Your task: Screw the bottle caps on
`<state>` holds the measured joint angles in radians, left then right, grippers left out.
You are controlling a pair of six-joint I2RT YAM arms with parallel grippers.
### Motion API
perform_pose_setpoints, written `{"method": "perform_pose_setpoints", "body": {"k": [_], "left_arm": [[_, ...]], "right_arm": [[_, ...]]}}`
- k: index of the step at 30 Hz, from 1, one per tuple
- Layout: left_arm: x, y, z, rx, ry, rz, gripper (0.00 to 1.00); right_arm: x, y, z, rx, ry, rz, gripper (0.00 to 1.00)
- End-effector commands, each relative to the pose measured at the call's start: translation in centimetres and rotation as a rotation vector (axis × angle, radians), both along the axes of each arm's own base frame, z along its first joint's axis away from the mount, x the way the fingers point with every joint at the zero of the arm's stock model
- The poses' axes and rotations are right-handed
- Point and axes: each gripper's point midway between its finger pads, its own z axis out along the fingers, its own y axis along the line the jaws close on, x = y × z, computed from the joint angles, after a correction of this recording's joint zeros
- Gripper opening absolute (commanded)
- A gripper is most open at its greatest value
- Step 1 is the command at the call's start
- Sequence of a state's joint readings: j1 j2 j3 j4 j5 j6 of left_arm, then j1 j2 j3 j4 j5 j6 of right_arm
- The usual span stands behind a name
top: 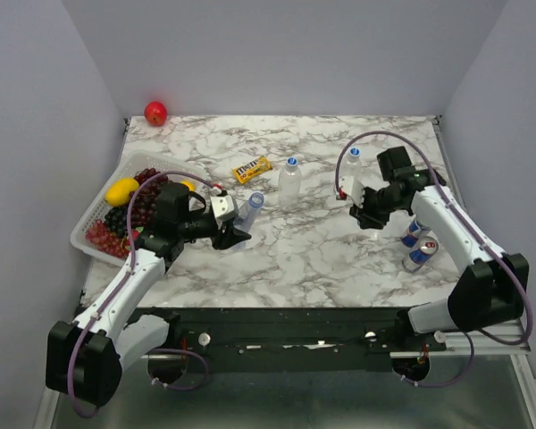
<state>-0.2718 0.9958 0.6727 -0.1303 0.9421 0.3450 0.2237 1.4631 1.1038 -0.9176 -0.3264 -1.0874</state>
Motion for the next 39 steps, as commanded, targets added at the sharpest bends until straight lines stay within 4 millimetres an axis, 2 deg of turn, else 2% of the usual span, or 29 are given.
{"method": "perform_pose_setpoints", "body": {"k": [1,2,3,4,6,8,9,11,12,14,18,28,39], "left_arm": [[-3.5,-2.1,-2.2,0.024,-0.036,-0.162,0.00],[-4.0,-2.5,-2.6,0.027,-0.044,-0.184,0.00],[-4.7,-2.8,-3.4,0.039,-0.049,-0.204,0.00],[-5.3,-3.7,-3.4,0.033,-0.075,-0.240,0.00],[-6.2,-4.4,-4.2,0.035,-0.077,-0.279,0.00],[-7.2,-5.2,-4.6,0.035,-0.085,-0.316,0.00],[-7.3,-5.5,-4.5,0.027,-0.105,-0.325,0.00],[-7.7,-5.8,-4.9,0.019,-0.104,-0.336,0.00],[-8.0,-6.0,-4.9,0.014,-0.102,-0.344,0.00],[-8.3,-6.1,-5.1,0.008,-0.094,-0.351,0.00],[-8.5,-6.4,-5.1,-0.007,-0.087,-0.354,0.00],[-8.1,-6.7,-4.7,-0.019,-0.091,-0.342,0.00],[-7.8,-6.8,-4.3,-0.017,-0.087,-0.331,0.00]], "right_arm": [[-4.7,5.4,9.3,0.271,0.038,0.104,0.41],[-5.8,6.1,10.9,0.298,0.042,0.124,0.41],[-6.9,7.6,12.1,0.323,0.033,0.177,0.42],[-7.2,8.9,14.3,0.362,-0.003,0.215,0.42],[-8.8,11.4,16.3,0.404,-0.018,0.291,0.42],[-9.2,13.2,18.6,0.440,-0.064,0.344,0.42],[-10.2,14.6,19.1,0.449,-0.058,0.390,0.42],[-10.6,16.0,20.4,0.460,-0.089,0.437,0.42],[-11.6,17.0,20.6,0.462,-0.086,0.476,0.42],[-11.7,18.1,20.5,0.444,-0.102,0.499,0.41],[-13.4,20.0,20.1,0.417,-0.122,0.597,0.41],[-12.4,22.0,18.9,0.346,-0.200,0.644,0.41],[-12.9,23.2,18.8,0.335,-0.219,0.710,0.41]]}}
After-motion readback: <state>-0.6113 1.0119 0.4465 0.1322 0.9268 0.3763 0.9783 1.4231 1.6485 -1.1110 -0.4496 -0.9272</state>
